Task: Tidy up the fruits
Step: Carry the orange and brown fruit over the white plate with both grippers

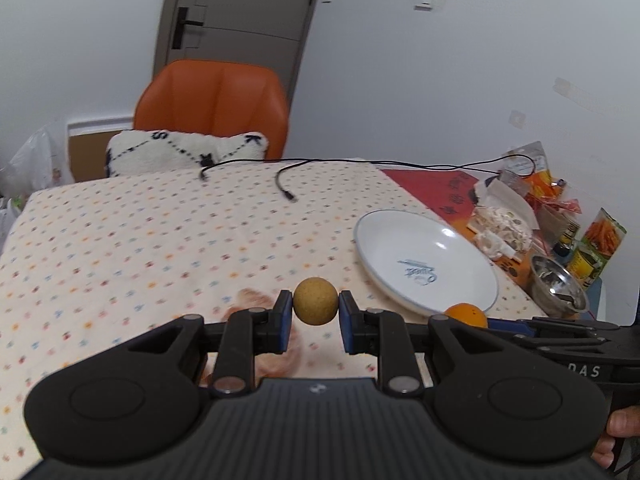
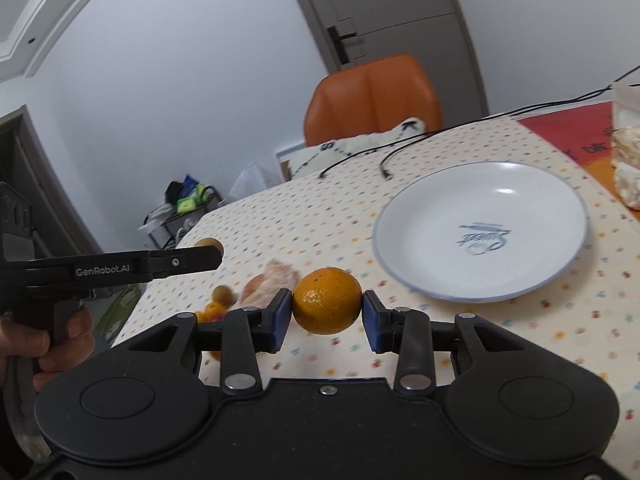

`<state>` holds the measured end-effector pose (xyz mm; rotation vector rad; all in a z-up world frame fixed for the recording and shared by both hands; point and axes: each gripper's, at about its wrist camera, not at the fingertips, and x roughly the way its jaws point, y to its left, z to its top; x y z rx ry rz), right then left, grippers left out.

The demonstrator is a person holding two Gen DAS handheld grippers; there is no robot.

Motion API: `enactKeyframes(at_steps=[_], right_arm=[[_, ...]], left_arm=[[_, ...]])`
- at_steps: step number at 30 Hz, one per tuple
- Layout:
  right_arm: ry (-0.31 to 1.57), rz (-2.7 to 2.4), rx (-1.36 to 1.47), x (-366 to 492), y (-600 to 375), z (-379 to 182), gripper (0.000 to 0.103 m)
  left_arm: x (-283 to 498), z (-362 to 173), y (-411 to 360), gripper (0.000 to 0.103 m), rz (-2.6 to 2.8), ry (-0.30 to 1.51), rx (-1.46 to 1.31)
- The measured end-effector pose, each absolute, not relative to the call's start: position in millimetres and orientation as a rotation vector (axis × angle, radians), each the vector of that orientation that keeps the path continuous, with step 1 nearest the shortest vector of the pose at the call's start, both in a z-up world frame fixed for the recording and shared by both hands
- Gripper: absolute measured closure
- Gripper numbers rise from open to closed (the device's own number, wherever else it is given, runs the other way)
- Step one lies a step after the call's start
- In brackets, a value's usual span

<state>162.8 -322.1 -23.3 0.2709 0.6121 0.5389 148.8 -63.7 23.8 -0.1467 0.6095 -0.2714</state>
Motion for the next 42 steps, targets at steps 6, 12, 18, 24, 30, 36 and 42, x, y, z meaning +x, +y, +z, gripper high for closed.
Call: enactKeyframes(at_steps=[6, 12, 18, 24, 30, 36, 42], right_arm=[[0.591, 0.496, 0.302, 173, -338, -21, 0.067], [0.567, 0.458, 0.321, 182, -354, -20, 0.067], [0.567, 0.426, 0.324, 196, -363, -26, 0.067], [0.575, 0.407, 0.319, 212, -365, -36, 0.067], [0.577, 0.405, 0.311, 222, -366, -41, 0.067], [0.579, 0.389, 0.282, 230, -365, -45, 0.067], [0.595, 0.364, 0.251, 234, -365, -50, 0.067]], left_arm=[[163, 33, -89, 0.08, -0.307, 0.585, -0.135], [180, 34, -110, 0.08, -0.329, 0.586, -0.117], [197, 27, -125, 0.08, -0.336, 0.607, -0.102], [212, 16, -140, 0.08, -0.334, 0.625, -0.09], [227, 2, -148, 0.08, -0.33, 0.66, -0.083], [240, -7, -154, 0.08, -0.33, 0.678, -0.082], [249, -12, -167, 0.08, -0.355, 0.686, -0.076]])
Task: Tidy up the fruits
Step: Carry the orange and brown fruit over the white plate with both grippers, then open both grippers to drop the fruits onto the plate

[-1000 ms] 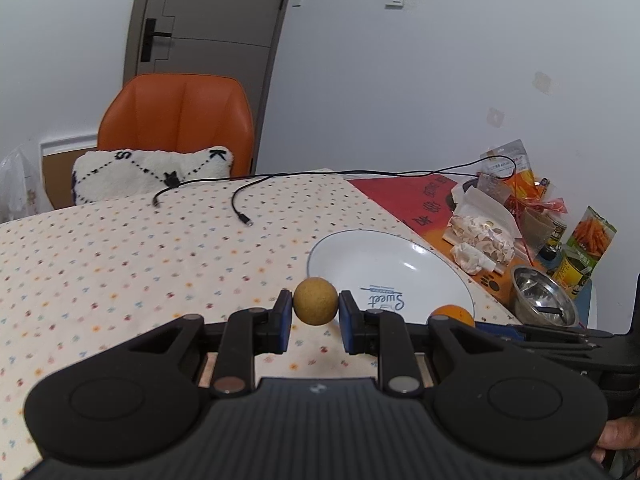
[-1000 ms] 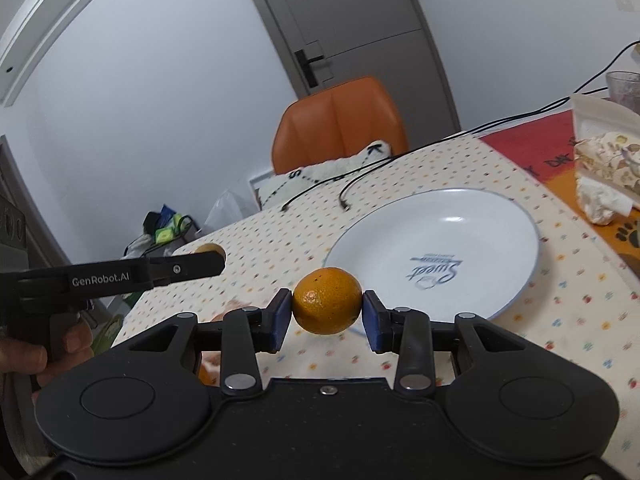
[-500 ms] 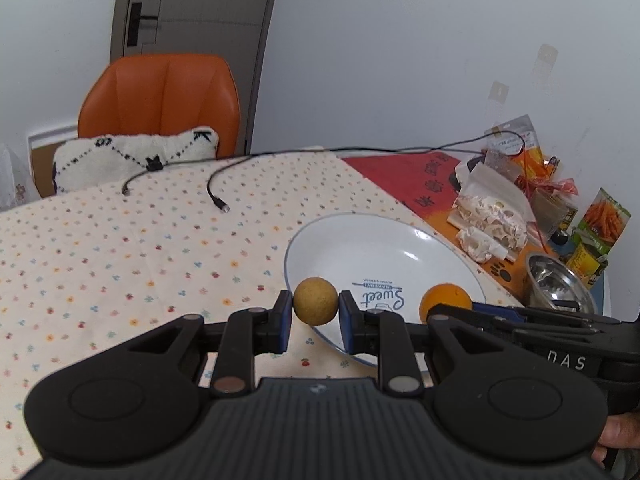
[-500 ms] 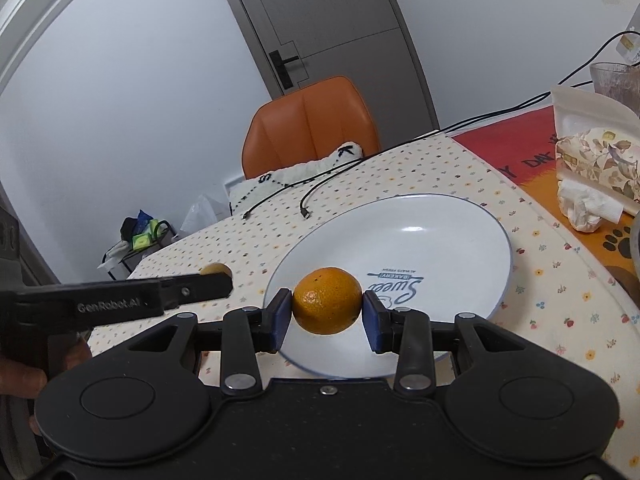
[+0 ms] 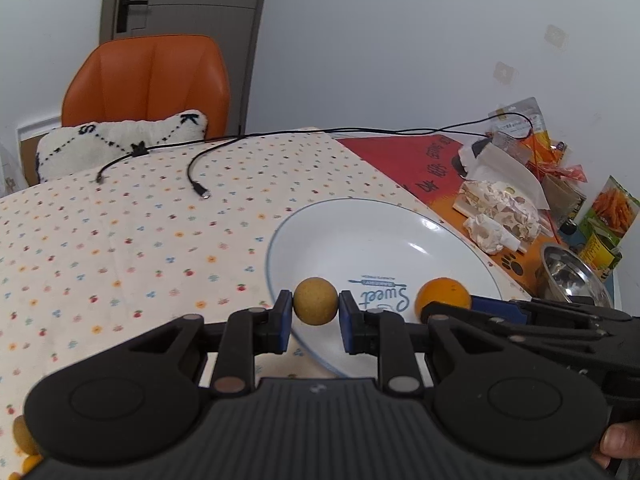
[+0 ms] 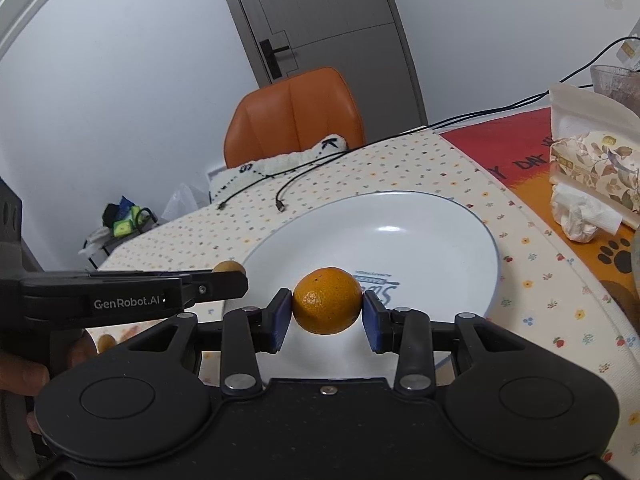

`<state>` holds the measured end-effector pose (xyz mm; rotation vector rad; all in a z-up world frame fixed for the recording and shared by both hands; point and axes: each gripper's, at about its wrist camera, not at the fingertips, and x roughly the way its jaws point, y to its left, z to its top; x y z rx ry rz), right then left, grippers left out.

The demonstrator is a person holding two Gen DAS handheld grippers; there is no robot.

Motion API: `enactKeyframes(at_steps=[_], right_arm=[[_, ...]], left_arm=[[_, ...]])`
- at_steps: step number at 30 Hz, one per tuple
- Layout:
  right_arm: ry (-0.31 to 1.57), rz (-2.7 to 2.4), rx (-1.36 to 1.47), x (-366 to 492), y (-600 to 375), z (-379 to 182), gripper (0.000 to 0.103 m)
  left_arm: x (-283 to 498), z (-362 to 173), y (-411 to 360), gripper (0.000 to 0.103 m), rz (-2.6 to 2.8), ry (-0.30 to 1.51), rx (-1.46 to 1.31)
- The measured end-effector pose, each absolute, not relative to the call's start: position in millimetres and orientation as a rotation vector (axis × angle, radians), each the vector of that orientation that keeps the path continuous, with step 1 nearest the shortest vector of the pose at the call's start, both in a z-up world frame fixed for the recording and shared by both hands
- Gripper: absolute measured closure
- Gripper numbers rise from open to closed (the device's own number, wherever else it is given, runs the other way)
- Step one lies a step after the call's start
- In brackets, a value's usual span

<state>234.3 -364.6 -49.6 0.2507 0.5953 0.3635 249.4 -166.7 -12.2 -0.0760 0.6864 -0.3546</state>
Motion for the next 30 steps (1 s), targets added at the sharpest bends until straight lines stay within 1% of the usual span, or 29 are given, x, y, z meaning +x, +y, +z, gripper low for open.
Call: enactKeyframes(at_steps=[6, 11, 14, 16, 17, 19, 20, 23, 25, 27, 30], right_arm=[[0.607, 0.339, 0.249, 237, -366, -54, 0.067], [0.606, 0.33, 0.254, 237, -368, -55, 0.066], [0.608, 0.316, 0.259, 239, -367, -57, 0.062], [0.602, 0.314, 0.251, 239, -366, -55, 0.061], [0.6, 0.318, 0.252, 239, -366, -54, 0.059], [0.586, 0.315, 0.256, 237, -367, -51, 0.052], [0.577, 0.31, 0.256, 236, -367, -49, 0.049], [0.565, 0.314, 0.26, 234, -366, -45, 0.048], [0.562, 0.32, 0.262, 233, -364, -42, 0.046], [0.556, 0.33, 0.259, 231, -361, -39, 0.044], [0.55, 0.354, 0.258, 228, -356, -36, 0.044]], left_arm=[[256, -18, -178, 0.08, -0.37, 0.705, -0.069], [256, -15, -173, 0.075, -0.338, 0.712, -0.06], [252, -11, -163, 0.069, -0.31, 0.697, -0.053], [250, -9, -157, 0.062, -0.294, 0.697, -0.06], [249, -8, -153, 0.061, -0.288, 0.698, -0.063], [246, -5, -148, 0.053, -0.28, 0.69, -0.056], [244, -3, -146, 0.051, -0.275, 0.685, -0.051], [237, 3, -136, 0.044, -0.26, 0.662, -0.046], [232, 7, -130, 0.036, -0.251, 0.645, -0.046], [226, 10, -123, 0.031, -0.237, 0.63, -0.045], [218, 13, -112, 0.028, -0.219, 0.62, -0.047]])
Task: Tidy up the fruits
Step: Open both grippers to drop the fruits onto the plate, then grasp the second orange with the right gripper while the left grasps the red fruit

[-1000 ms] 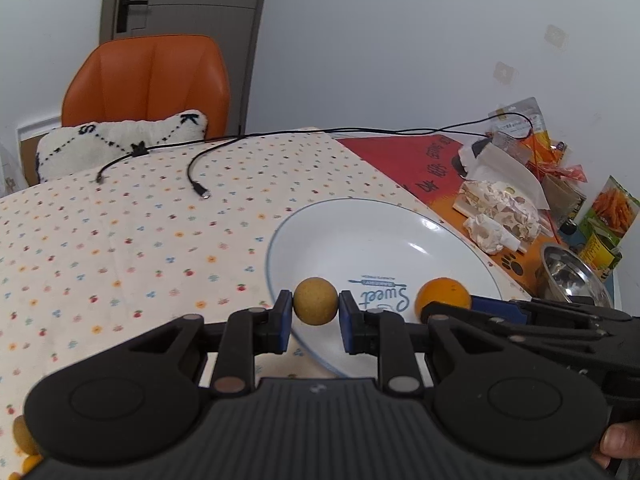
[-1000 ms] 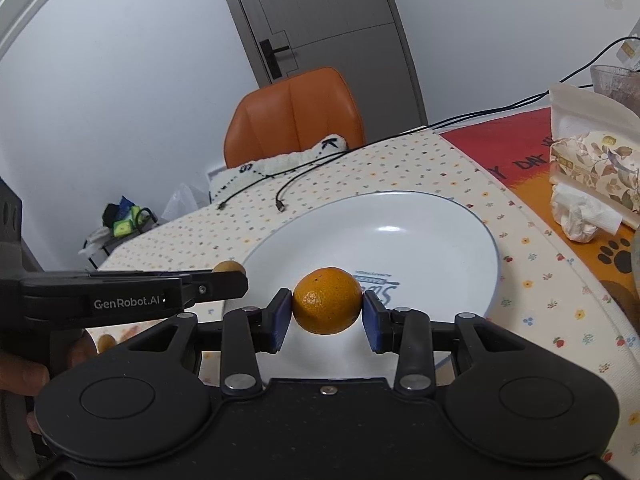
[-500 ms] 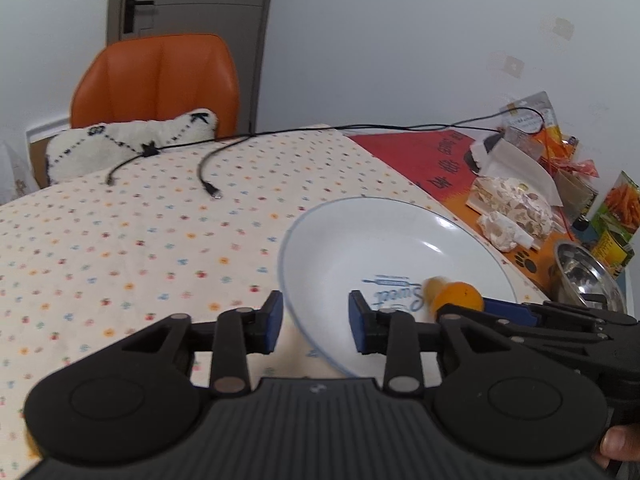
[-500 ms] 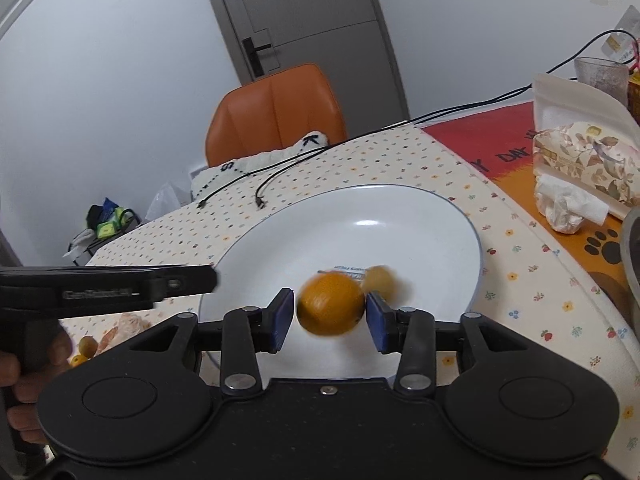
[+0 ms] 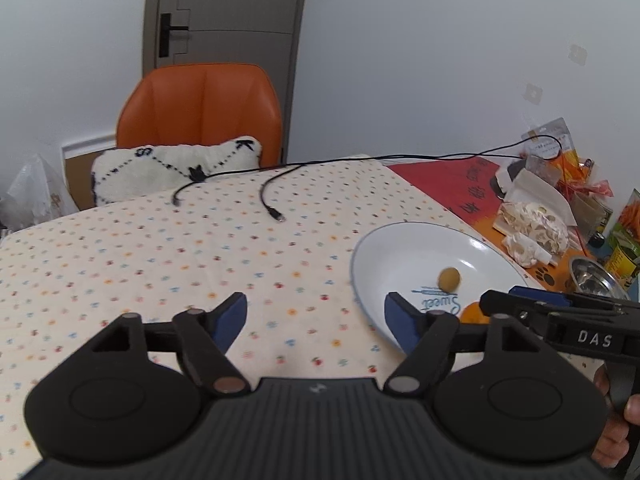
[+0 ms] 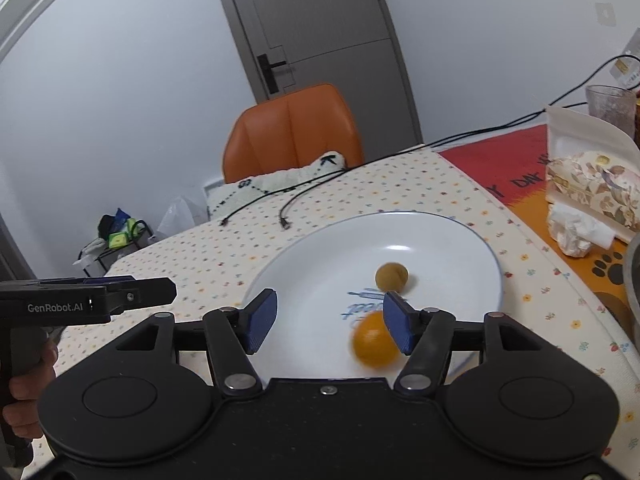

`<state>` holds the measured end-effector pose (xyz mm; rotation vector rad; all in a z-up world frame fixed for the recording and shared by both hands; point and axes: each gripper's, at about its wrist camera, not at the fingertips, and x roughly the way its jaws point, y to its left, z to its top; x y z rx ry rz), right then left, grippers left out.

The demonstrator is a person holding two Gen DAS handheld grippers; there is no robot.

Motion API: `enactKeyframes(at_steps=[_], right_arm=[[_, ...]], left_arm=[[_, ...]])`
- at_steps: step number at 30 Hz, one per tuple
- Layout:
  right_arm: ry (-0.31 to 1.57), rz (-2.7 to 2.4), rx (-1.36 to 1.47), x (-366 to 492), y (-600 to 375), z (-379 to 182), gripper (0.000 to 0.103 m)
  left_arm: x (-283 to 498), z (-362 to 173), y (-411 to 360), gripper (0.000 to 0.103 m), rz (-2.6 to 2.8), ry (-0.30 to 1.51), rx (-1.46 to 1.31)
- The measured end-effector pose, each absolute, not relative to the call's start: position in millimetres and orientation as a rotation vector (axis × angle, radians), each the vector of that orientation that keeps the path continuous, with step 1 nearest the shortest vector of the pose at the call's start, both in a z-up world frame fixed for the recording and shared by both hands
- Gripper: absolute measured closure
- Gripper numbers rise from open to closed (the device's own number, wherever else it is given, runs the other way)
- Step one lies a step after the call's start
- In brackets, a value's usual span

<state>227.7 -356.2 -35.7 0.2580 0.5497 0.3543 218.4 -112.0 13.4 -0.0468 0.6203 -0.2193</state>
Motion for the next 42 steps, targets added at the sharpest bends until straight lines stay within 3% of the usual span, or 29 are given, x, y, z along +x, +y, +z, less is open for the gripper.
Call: enactKeyframes(at_steps=[14, 42], right_arm=[[0.549, 0.432, 0.253, 215, -332, -24, 0.033], [0.591, 0.594, 0.208, 182, -274, -19, 0.028]], left_arm=[[184, 17, -52, 0.026, -0.122, 0.607, -0.078], [120, -4, 20, 0.025, -0.01, 0.647, -0.171]])
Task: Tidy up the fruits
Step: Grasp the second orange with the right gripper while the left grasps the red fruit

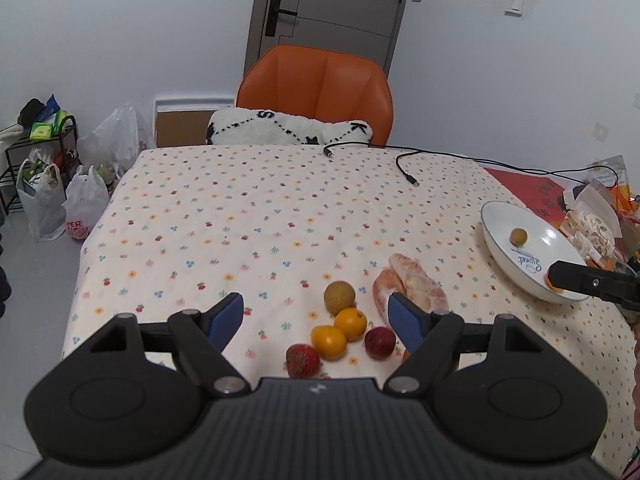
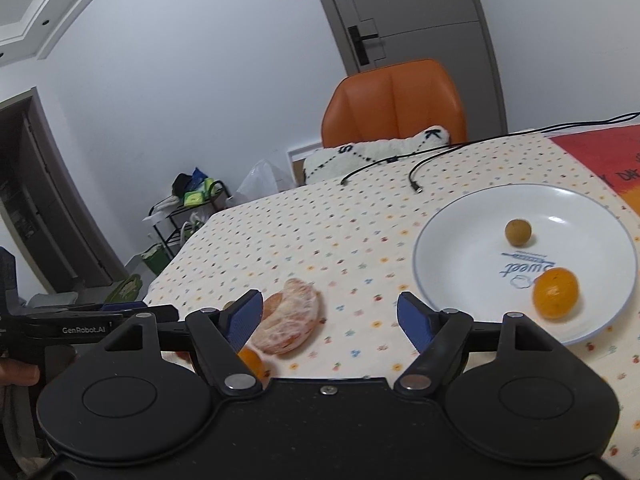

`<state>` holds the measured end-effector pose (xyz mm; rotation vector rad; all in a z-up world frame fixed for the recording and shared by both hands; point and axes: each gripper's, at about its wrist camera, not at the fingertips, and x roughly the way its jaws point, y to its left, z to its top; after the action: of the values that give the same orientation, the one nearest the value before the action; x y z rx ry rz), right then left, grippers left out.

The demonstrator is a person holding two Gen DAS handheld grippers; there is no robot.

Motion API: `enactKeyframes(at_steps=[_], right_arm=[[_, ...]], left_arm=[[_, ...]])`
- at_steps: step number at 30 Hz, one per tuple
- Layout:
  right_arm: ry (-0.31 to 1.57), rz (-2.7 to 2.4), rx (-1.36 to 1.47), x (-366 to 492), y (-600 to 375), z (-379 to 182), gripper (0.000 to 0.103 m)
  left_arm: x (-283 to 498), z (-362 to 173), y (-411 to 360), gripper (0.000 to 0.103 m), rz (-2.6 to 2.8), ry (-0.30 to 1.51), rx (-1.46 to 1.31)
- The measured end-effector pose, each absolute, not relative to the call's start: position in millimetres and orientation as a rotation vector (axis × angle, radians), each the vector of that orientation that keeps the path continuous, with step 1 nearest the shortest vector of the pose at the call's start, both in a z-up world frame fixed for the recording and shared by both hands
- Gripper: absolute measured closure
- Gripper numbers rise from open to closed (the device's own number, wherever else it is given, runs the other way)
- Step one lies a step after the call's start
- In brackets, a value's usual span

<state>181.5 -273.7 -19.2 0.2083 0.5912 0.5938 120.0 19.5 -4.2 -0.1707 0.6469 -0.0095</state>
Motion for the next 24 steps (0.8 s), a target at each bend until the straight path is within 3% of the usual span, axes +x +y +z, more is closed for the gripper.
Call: enactKeyframes(at_steps=[24], right_arm=[[0.612, 0.658, 0.179, 142, -245, -26, 0.022]], left_arm=[[75, -23, 25, 0.026, 0.021, 0.65, -0.186]])
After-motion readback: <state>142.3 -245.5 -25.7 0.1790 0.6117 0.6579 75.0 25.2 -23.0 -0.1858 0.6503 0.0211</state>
